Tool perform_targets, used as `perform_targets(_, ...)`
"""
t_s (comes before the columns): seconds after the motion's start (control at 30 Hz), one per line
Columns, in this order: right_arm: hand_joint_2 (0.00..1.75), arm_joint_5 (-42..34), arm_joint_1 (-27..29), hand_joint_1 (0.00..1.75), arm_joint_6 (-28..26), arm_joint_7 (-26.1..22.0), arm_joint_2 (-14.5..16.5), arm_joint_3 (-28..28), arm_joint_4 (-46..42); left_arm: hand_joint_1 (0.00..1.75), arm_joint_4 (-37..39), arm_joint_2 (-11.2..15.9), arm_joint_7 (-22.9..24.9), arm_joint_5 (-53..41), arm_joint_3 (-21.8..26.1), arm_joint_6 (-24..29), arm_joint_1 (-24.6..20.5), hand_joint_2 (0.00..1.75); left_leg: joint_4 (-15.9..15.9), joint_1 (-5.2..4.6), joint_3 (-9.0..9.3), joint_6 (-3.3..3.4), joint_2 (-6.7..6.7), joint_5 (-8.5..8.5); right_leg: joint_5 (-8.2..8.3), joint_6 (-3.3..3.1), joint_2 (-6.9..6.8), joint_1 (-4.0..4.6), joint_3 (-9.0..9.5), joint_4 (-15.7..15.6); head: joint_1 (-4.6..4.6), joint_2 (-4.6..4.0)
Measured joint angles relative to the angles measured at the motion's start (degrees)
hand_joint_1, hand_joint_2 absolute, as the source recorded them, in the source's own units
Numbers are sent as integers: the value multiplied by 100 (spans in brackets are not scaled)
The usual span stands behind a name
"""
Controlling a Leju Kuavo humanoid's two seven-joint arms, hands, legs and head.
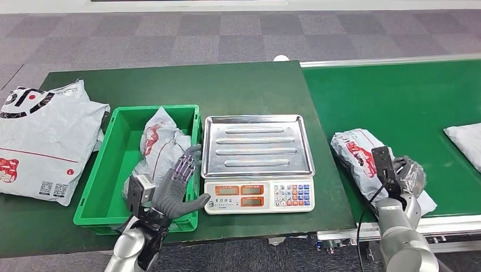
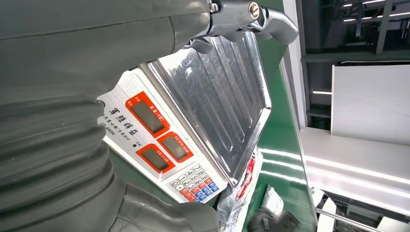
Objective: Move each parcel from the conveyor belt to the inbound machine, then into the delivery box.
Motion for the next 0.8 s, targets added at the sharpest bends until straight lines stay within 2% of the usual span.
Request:
perform_targets(0.1, 175, -324, -11, 175, -139, -373, 95, 7, -227, 0, -1, -9, -6, -3, 1, 1, 2, 175, 0, 0, 0, 0, 0, 0, 0, 0, 0, 0, 0, 0, 1, 0)
perform_targets(0.4, 175, -455, -10, 175, -147, -405, 218, 54, -481, 0, -1, -11, -14, -5, 1, 2, 2, 175, 0, -1, 0, 0, 0, 0, 0, 0, 0, -1, 0, -1, 1, 1)
perform_targets(0.43, 175, -482, -9, 140, -166, -441, 225, 57, -492, 0, -1, -11, -15, -5, 1, 3, 2, 175, 0, -1, 0, 0, 0, 0, 0, 0, 0, -1, -1, -1, 1, 1)
perform_targets(0.53, 175, -852, 49, 9, -334, -949, 284, 78, -694, 0, 2, -11, -44, -5, 1, 3, 1, 175, 0, -1, 0, 0, -2, 0, 0, 0, -1, -1, -1, 0, 0, 2)
perform_targets(0.57, 175, -990, 91, 0, -390, -1134, 320, 106, -839, 0, 4, -11, -62, -5, 1, 5, -1, 175, 0, 0, 0, 0, -3, 0, 0, 0, -1, 0, -1, 0, 0, 2)
perform_targets(0.6, 175, -1050, 133, 0, -415, -1197, 355, 153, -987, 0, 9, -11, -80, -4, 1, 11, -4, 175, 0, 0, 0, 0, -3, 0, 0, 0, -1, 0, -1, 0, 1, 2)
perform_targets(0.63, 175, -1000, 163, 0, -401, -1075, 379, 224, -1098, 0, 14, -11, -96, -2, 1, 24, -9, 175, 0, 0, 0, -1, -1, -1, -1, -1, 0, 0, -2, 0, 1, 2)
perform_targets(0.7, 175, -596, 185, 0, -245, -246, 388, 452, -1182, 0, 22, -10, -124, 4, 1, 48, -17, 175, -1, 0, 2, -1, 4, -1, -1, -1, 7, 0, -5, 0, 1, 2)
perform_targets(0.8, 175, 219, 158, 0, 304, 1584, 305, 828, -968, 0, 26, -3, -130, 8, 1, 37, -25, 175, 0, 0, 2, 0, 5, -1, -1, -1, 6, -1, -5, -1, 0, 1)
